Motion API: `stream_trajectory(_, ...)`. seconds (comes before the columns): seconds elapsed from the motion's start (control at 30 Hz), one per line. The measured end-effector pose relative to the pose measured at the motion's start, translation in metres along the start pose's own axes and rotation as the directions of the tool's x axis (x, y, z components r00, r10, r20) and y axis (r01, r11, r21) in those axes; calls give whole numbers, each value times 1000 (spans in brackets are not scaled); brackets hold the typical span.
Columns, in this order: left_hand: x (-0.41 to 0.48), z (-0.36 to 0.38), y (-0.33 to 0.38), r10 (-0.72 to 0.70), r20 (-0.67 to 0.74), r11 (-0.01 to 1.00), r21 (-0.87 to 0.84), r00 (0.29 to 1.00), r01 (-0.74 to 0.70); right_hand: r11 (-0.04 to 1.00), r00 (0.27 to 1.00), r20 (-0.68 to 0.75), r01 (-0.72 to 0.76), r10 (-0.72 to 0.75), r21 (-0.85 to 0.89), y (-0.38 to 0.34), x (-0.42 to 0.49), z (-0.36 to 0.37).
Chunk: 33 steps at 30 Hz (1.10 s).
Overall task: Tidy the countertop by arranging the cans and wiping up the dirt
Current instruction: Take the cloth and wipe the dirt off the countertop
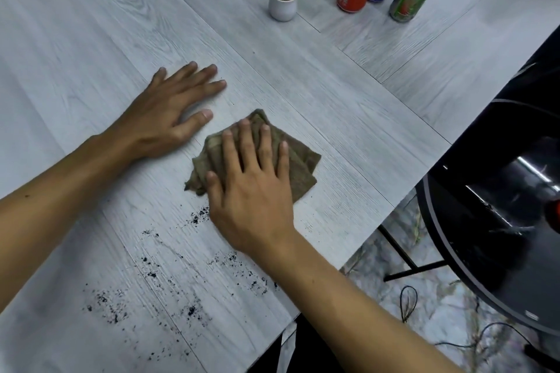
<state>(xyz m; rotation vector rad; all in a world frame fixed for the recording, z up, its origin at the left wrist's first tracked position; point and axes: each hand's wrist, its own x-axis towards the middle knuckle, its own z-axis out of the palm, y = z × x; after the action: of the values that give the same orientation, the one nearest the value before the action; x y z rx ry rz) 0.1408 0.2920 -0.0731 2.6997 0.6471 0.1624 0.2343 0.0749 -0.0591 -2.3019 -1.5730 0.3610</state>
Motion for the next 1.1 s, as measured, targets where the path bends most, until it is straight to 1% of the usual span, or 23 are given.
stream_trajectory(0.23, -13, 2, 5, 4, 3, 1000, 2, 1000, -4, 999, 1000, 12, -27, 27, -24, 5, -48, -2)
stream_trajectory(0.43, -23, 4, 13, 4, -4, 1000, 3, 1000, -4, 994, 994, 29, -102, 103, -46, 22, -82, -8)
stream_trajectory(0.6, -27, 5, 15, 14, -11, 1000, 4, 1000, -14, 981, 983, 7, -182, 183, -72, 44, -92, -19)
stream_trajectory(0.8, -36, 8, 15, 38, -21, 999, 26, 999, -37, 958, 960, -54, -279, 276, -60, 81, -81, -34)
stream_trajectory(0.93, -41, 9, 17, 42, -24, 999, 24, 999, -42, 940, 943, -50, -332, 329, -79, 103, -55, -42)
stream_trajectory(1.1, -48, 9, 18, 38, -51, 999, 11, 998, -38, 936, 934, -63, -353, 352, -6, 105, -20, -45)
